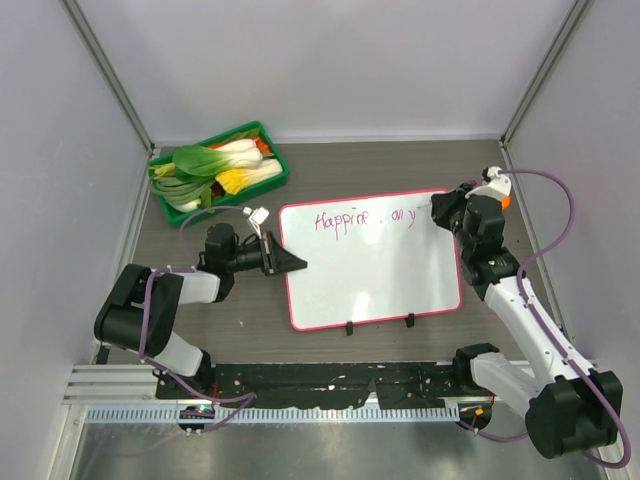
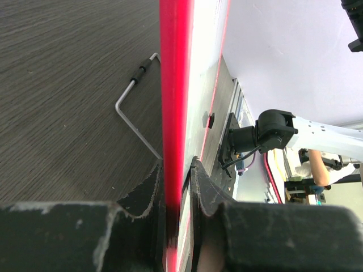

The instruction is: Write a sentence on the whiteboard

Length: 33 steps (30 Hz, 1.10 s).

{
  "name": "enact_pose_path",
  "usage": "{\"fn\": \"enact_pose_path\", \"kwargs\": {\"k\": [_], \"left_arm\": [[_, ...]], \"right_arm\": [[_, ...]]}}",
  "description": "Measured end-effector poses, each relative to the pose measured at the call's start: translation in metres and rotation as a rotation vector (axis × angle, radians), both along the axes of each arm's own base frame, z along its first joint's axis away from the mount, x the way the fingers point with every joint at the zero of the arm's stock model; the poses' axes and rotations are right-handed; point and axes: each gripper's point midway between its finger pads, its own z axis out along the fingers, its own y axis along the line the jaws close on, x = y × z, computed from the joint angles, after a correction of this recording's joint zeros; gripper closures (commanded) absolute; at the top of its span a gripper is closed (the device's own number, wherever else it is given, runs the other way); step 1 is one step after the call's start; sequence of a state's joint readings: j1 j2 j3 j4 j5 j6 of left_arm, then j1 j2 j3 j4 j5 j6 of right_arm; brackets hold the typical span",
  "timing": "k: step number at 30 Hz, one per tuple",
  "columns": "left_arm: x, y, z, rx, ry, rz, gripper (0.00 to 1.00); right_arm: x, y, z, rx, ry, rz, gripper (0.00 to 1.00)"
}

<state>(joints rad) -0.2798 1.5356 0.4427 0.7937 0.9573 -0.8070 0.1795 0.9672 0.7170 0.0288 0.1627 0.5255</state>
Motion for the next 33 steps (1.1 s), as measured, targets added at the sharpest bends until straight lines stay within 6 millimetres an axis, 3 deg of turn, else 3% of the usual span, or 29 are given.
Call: {"fn": "enact_pose_path", "kwargs": {"k": [8, 33], "left_arm": [[0.000, 0.000, 0.000, 0.000, 0.000, 0.000, 1.00], [0.000, 0.000, 0.000, 0.001, 0.003, 0.001, 1.00]], "right_arm": [[0.002, 0.000, -0.017, -0.008, 0.041, 0.000, 0.99], [-0.010, 0.003, -0.027, -0.018, 0.050, 0.034, 0.99]]}}
